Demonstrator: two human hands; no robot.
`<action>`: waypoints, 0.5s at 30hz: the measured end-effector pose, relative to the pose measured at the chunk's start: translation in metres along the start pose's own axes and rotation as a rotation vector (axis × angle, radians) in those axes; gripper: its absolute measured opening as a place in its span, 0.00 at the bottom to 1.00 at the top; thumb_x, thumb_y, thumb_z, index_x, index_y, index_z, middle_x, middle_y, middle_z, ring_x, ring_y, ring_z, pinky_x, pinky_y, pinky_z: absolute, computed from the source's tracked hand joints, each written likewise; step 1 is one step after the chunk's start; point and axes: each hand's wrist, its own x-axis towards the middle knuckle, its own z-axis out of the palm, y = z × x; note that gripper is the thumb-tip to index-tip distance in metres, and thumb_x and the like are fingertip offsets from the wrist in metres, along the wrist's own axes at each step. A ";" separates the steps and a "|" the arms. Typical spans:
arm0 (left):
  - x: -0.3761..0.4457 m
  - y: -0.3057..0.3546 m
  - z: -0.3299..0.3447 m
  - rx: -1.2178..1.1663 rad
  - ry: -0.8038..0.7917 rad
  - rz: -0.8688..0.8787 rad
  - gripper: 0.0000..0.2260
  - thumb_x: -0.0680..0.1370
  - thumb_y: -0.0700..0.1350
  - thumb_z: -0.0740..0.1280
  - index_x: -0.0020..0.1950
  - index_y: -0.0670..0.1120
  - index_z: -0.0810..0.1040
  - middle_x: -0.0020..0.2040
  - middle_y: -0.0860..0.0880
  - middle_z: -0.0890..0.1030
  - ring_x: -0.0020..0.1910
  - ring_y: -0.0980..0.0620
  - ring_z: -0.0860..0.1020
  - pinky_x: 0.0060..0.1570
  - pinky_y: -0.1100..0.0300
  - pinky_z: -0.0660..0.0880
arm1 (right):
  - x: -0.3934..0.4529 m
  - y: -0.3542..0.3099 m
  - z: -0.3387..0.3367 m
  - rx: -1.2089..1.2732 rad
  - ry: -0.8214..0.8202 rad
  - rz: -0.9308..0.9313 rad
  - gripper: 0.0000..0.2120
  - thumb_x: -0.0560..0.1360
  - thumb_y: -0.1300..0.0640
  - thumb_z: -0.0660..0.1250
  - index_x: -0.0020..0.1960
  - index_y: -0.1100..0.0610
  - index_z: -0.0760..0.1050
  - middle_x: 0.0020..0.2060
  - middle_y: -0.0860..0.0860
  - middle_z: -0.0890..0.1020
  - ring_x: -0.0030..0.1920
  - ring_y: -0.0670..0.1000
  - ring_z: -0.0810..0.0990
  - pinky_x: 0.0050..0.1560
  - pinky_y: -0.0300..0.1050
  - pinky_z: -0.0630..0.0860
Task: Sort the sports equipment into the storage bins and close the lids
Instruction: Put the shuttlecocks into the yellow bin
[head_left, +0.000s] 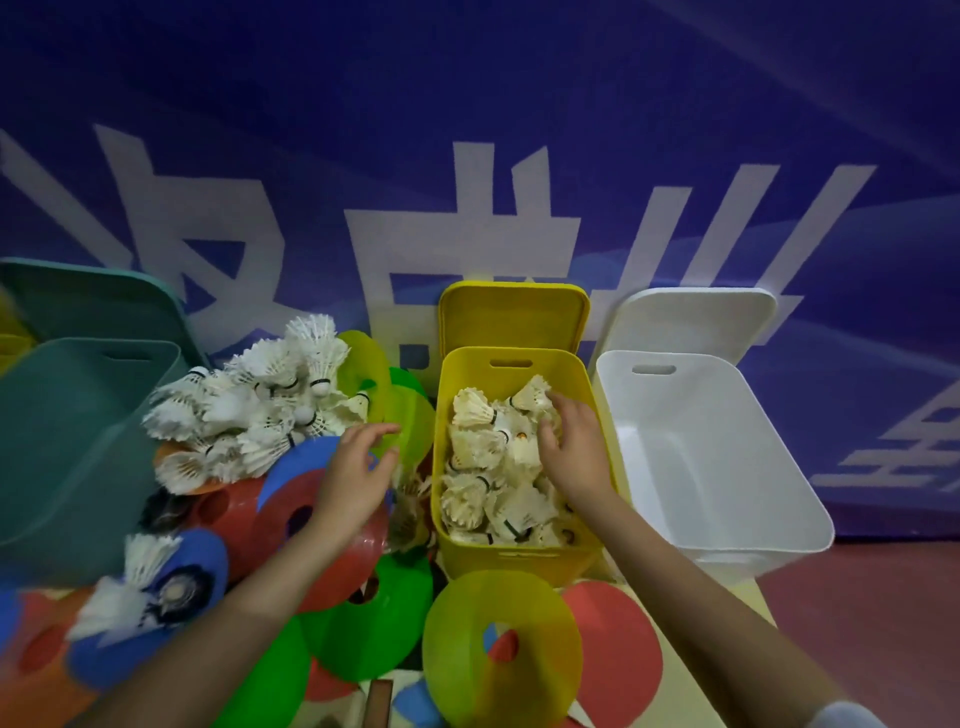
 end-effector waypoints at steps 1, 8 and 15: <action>-0.006 -0.011 -0.011 0.002 0.016 -0.015 0.11 0.78 0.39 0.65 0.56 0.54 0.76 0.58 0.49 0.74 0.55 0.52 0.76 0.57 0.52 0.74 | -0.007 -0.014 0.008 0.027 -0.027 -0.041 0.19 0.78 0.56 0.61 0.68 0.57 0.69 0.62 0.55 0.75 0.65 0.54 0.69 0.63 0.47 0.66; -0.043 -0.077 -0.096 0.070 0.095 -0.156 0.12 0.77 0.37 0.65 0.54 0.51 0.78 0.57 0.47 0.76 0.54 0.49 0.77 0.56 0.52 0.74 | -0.058 -0.101 0.084 0.170 -0.294 -0.207 0.18 0.78 0.54 0.59 0.65 0.57 0.73 0.57 0.54 0.77 0.58 0.52 0.75 0.57 0.47 0.73; -0.090 -0.147 -0.185 0.218 0.143 -0.254 0.10 0.77 0.38 0.66 0.58 0.45 0.78 0.52 0.48 0.75 0.54 0.46 0.76 0.55 0.51 0.73 | -0.109 -0.161 0.177 0.128 -0.515 -0.287 0.24 0.72 0.46 0.54 0.61 0.55 0.75 0.55 0.53 0.79 0.57 0.53 0.76 0.58 0.48 0.72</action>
